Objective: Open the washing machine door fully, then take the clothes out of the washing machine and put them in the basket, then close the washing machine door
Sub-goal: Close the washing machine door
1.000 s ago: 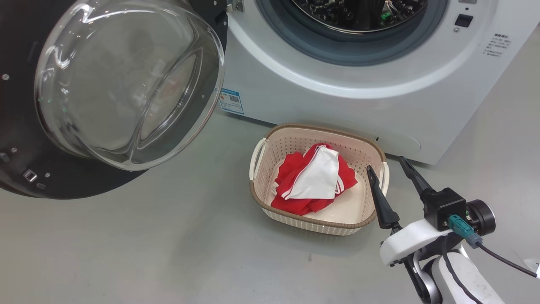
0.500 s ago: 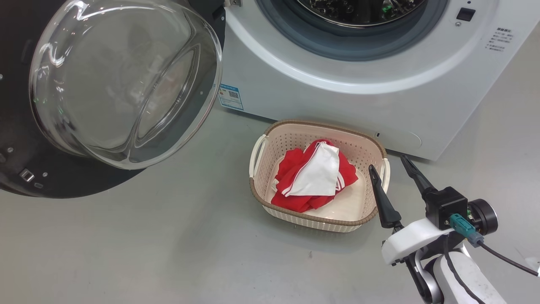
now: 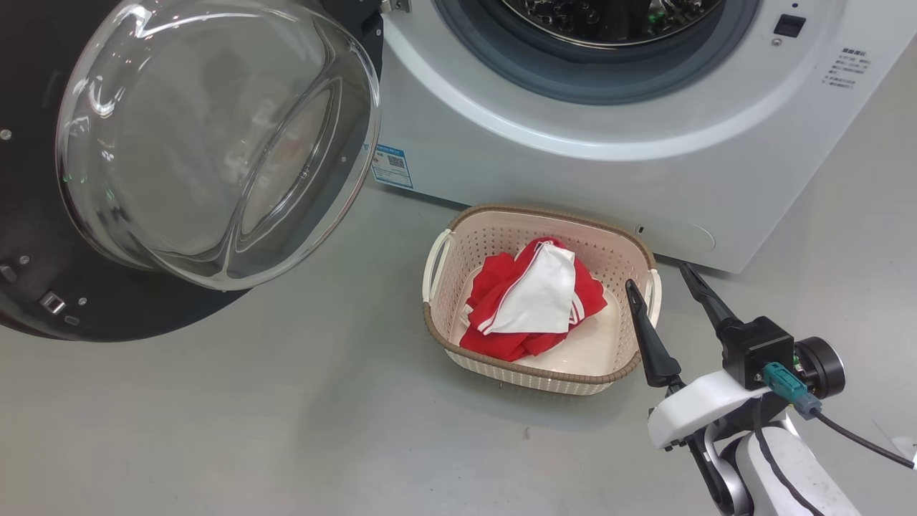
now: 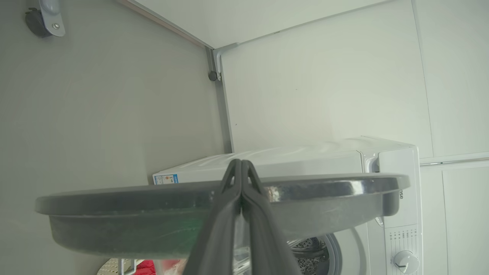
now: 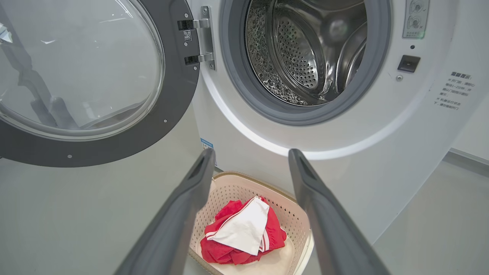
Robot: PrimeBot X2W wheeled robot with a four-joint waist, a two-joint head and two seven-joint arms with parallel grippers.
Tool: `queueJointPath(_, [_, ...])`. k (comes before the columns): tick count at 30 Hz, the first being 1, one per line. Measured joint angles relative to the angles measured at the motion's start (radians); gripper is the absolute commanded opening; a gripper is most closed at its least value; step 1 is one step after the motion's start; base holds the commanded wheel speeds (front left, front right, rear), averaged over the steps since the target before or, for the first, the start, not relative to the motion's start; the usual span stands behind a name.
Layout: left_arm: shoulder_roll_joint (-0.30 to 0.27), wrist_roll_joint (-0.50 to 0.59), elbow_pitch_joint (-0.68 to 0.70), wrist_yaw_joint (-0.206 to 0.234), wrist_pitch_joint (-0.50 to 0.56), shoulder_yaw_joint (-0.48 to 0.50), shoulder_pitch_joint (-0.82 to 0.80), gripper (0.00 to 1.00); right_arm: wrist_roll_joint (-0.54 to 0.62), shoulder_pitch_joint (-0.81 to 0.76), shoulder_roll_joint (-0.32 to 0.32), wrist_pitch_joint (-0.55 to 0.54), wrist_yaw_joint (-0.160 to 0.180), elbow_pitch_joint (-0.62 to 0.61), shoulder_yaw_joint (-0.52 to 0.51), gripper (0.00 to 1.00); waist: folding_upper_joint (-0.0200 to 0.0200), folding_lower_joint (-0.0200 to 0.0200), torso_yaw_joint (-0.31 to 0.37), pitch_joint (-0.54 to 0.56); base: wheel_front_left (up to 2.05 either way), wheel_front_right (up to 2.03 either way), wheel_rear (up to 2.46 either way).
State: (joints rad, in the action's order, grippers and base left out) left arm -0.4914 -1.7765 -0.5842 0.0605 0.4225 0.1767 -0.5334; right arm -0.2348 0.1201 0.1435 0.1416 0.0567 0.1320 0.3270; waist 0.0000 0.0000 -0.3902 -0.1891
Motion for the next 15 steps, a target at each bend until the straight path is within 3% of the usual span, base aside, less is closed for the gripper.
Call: queueJointPath(15, [-0.003,-0.061,-0.015,-0.063,0.144,-0.007,-0.001,0.0,0.0,0.0,0.001,-0.001,0.007,-0.007,-0.001,1.0,0.0,0.0,0.005,0.001,0.0,0.0,0.0])
